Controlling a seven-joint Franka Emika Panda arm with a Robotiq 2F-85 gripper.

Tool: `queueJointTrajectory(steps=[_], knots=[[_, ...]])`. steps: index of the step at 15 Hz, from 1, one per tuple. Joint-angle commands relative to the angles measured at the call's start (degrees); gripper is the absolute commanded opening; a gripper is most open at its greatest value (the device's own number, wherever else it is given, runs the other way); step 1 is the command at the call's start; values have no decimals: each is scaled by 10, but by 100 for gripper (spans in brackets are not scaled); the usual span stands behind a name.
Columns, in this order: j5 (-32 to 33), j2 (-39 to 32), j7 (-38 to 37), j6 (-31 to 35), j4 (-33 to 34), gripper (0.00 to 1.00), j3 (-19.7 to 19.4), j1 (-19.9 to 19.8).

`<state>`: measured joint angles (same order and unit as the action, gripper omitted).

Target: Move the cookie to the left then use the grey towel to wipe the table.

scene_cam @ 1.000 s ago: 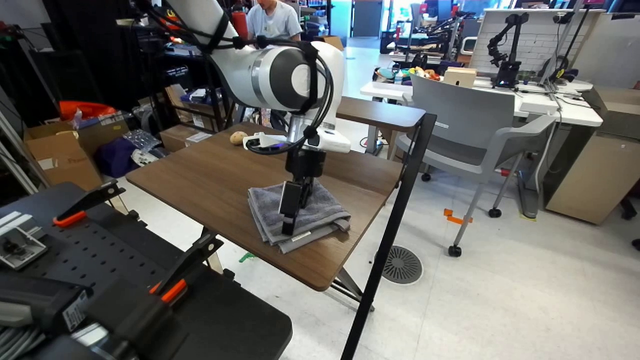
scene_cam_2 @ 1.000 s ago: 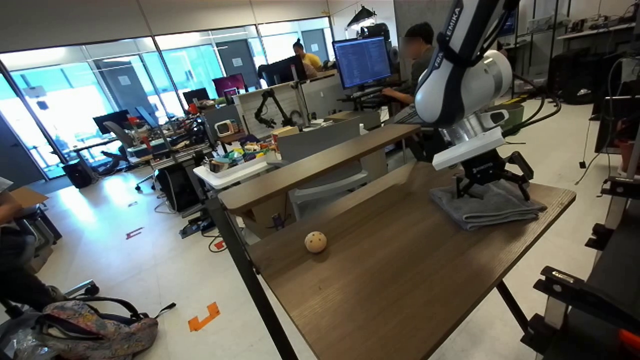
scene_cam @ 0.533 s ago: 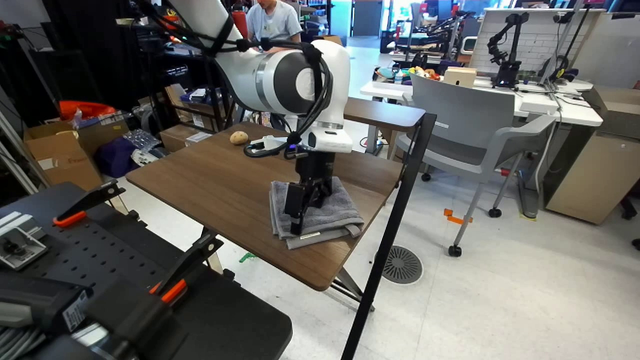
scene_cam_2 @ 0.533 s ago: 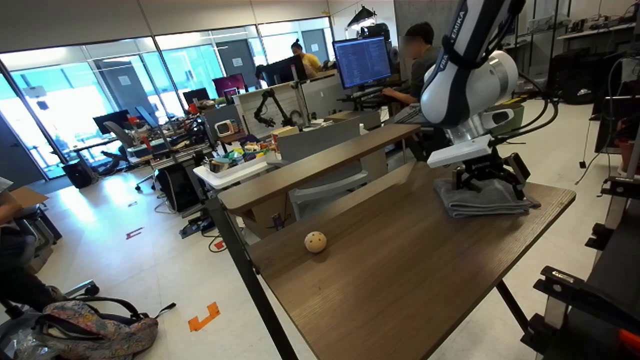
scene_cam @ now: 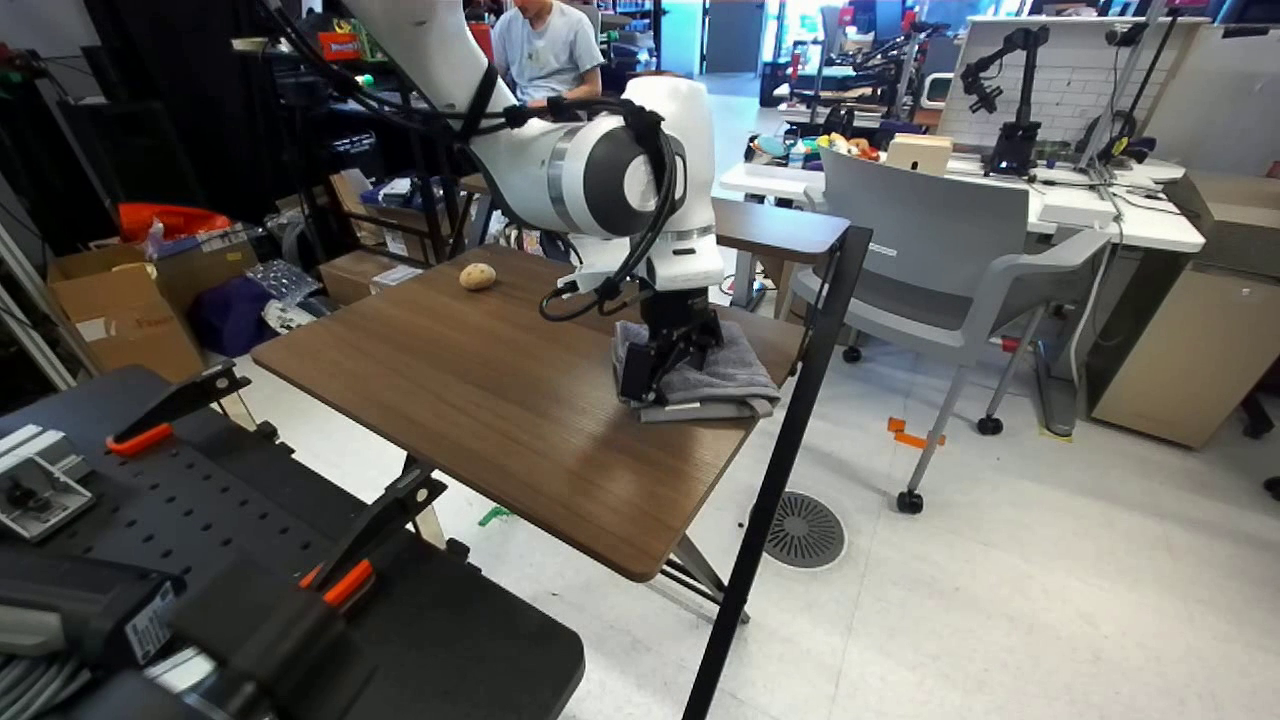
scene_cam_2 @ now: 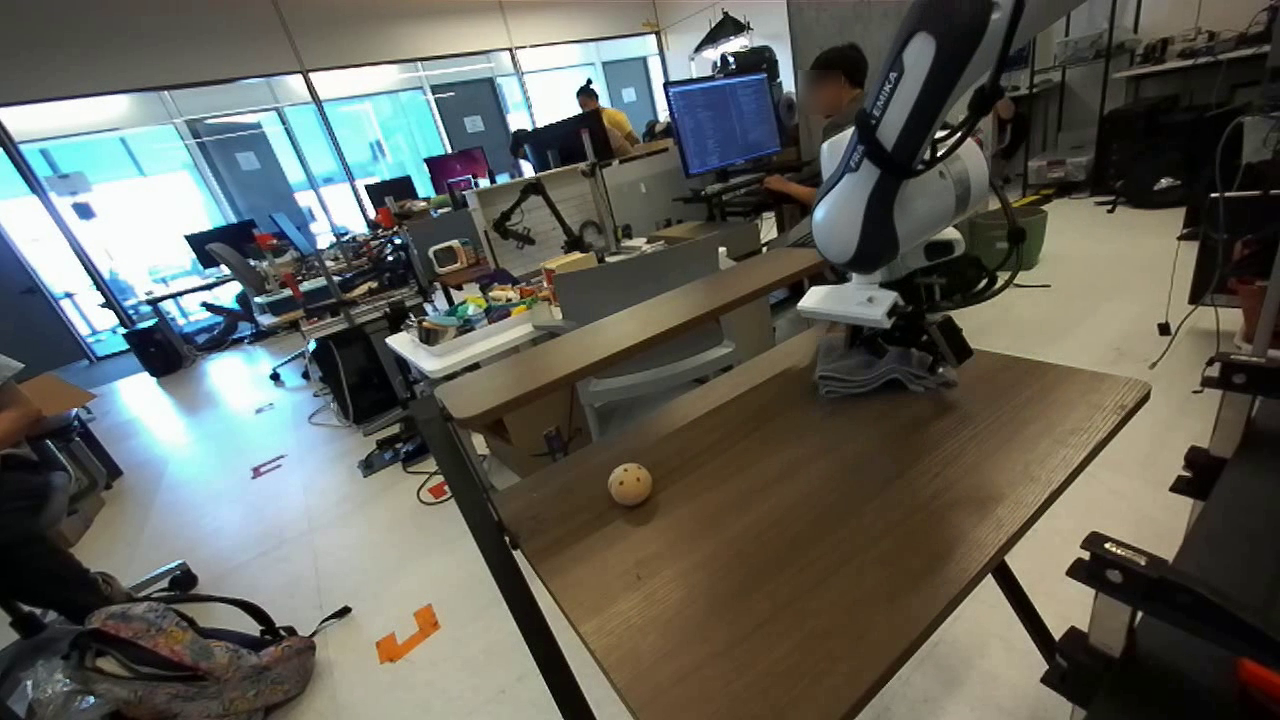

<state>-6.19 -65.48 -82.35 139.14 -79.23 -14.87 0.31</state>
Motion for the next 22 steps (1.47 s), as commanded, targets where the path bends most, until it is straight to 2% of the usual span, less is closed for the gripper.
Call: queueJointTrajectory(steps=[1, 3, 9, 15, 19, 22], knots=[[-10, -75, -11, 40, 86, 100, 38, -3], [-2, -64, 52, 24, 71, 100, 72, -4], [18, 44, 152, 52, -107, 100, 79, 55], [30, 130, 227, 79, -256, 100, 101, 136], [38, 135, 243, 55, -272, 100, 137, 202], [55, 150, 270, 0, -272, 100, 143, 227]])
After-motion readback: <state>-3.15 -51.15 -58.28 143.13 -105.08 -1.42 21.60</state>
